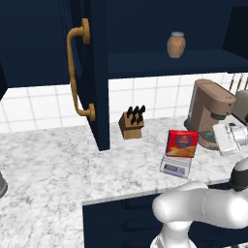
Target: Pick the boxed food and place it on the digital scale for weighing, and close the cabinet.
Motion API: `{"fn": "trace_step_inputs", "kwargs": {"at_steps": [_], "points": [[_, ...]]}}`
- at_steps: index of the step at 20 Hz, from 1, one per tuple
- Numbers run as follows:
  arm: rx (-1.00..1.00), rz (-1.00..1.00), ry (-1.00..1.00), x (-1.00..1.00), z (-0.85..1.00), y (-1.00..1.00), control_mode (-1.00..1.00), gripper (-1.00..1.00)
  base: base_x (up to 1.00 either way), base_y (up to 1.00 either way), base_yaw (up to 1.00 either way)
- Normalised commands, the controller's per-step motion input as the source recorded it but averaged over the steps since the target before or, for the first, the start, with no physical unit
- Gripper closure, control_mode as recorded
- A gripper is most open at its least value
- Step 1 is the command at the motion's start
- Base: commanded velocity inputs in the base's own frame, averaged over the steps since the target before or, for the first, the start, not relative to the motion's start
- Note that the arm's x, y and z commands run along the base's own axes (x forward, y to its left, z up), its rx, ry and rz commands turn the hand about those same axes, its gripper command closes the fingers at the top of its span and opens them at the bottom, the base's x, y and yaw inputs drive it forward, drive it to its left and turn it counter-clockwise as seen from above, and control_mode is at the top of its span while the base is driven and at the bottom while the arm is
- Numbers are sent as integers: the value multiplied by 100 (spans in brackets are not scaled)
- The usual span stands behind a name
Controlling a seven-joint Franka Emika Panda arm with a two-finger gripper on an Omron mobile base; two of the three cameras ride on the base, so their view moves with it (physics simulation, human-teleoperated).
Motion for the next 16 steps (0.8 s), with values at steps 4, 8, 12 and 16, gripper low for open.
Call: {"fn": "trace_step_inputs", "kwargs": {"at_steps": [4,8,12,16], "points": [[38,-8,-68,-100,7,-5,-100,-100,0,0,0],[29,-15,-74,-70,65,0,-100,-100,0,0,0],[16,-16,-71,-36,82,-16,-100,-100,0,0,0],[20,-16,-43,-3,81,-51,-100,-100,0,0,0]]}}
